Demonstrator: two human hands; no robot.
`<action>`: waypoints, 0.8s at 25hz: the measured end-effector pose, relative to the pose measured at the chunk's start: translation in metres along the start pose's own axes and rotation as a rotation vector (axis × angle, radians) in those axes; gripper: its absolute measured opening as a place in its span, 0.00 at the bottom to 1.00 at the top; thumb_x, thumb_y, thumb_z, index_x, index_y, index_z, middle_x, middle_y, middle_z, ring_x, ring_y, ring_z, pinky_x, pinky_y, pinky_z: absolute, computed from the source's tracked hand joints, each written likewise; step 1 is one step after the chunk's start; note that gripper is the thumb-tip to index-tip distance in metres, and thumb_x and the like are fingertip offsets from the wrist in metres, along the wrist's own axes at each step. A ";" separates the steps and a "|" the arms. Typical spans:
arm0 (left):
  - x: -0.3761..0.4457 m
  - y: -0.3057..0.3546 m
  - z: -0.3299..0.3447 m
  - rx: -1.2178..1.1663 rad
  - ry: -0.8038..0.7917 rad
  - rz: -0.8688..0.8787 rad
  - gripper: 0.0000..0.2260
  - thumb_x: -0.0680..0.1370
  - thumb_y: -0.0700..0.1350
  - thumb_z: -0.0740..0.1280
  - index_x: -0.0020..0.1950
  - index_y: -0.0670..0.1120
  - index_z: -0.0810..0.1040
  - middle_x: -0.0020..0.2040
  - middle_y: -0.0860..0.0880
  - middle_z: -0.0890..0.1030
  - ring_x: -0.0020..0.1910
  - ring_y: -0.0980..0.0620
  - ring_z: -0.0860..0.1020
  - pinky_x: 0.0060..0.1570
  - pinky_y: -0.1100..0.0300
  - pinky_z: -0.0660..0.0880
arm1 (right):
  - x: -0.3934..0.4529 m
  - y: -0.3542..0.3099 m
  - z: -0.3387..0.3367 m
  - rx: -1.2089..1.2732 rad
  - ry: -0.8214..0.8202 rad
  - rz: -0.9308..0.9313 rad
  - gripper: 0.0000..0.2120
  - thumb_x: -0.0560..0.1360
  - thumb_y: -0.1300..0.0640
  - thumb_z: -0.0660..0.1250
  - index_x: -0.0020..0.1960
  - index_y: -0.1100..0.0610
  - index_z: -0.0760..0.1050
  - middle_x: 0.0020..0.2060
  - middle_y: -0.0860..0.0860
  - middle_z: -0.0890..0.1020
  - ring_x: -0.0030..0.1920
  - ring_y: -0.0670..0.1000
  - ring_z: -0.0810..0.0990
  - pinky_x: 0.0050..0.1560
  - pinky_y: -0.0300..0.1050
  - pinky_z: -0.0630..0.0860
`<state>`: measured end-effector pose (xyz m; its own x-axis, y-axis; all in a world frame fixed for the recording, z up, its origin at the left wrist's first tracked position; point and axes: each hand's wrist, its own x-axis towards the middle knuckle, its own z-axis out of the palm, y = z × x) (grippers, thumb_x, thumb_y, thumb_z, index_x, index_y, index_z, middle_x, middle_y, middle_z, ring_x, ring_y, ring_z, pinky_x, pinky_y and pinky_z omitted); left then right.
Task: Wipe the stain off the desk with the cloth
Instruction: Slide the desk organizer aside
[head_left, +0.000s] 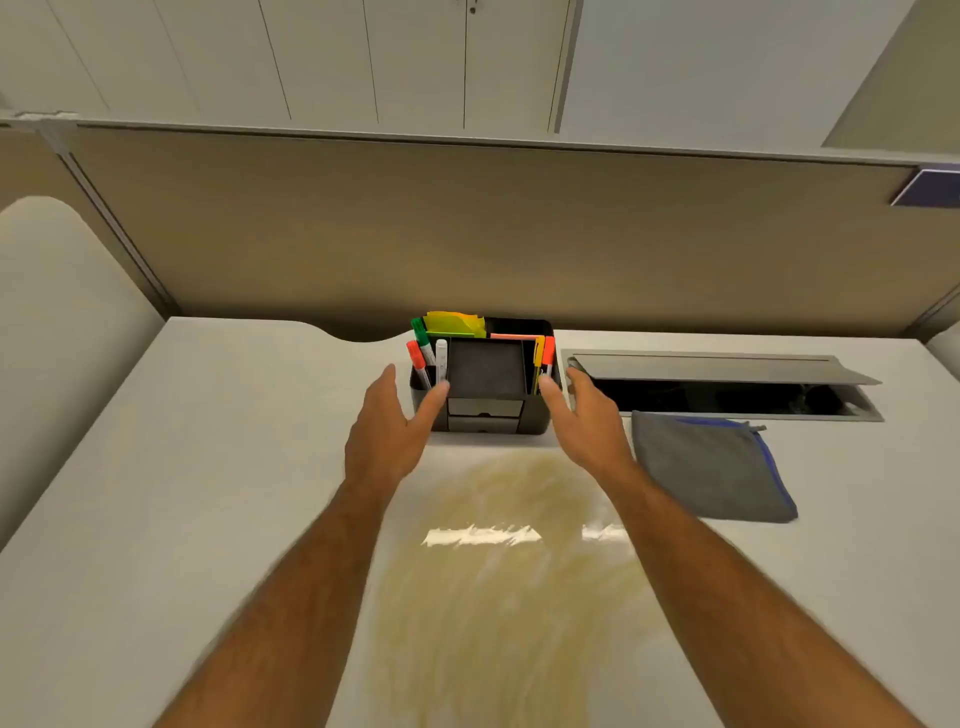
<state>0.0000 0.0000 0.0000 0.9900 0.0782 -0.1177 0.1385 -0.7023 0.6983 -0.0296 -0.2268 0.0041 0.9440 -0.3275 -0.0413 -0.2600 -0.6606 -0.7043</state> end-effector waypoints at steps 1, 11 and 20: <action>0.011 0.004 0.004 -0.047 -0.002 -0.035 0.37 0.76 0.70 0.56 0.78 0.50 0.61 0.79 0.45 0.66 0.75 0.40 0.68 0.71 0.41 0.68 | 0.010 -0.002 0.003 0.021 0.030 0.045 0.33 0.78 0.34 0.56 0.74 0.55 0.67 0.66 0.56 0.77 0.66 0.58 0.76 0.65 0.55 0.74; 0.055 0.005 0.011 -0.326 0.046 -0.172 0.12 0.82 0.46 0.64 0.62 0.43 0.80 0.56 0.43 0.84 0.39 0.44 0.86 0.49 0.50 0.84 | 0.047 -0.006 0.015 0.054 -0.007 0.250 0.09 0.79 0.62 0.63 0.56 0.62 0.79 0.54 0.59 0.84 0.32 0.54 0.85 0.31 0.39 0.82; 0.086 -0.039 -0.076 -0.438 0.170 -0.204 0.12 0.79 0.38 0.62 0.54 0.44 0.85 0.42 0.43 0.85 0.29 0.46 0.85 0.40 0.50 0.85 | 0.055 -0.090 0.063 0.141 -0.071 0.129 0.09 0.80 0.60 0.63 0.56 0.60 0.79 0.51 0.58 0.85 0.34 0.55 0.86 0.43 0.46 0.84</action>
<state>0.0818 0.0877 0.0168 0.9272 0.3219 -0.1915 0.2921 -0.3014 0.9077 0.0583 -0.1429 0.0208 0.9180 -0.3512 -0.1844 -0.3535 -0.5133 -0.7820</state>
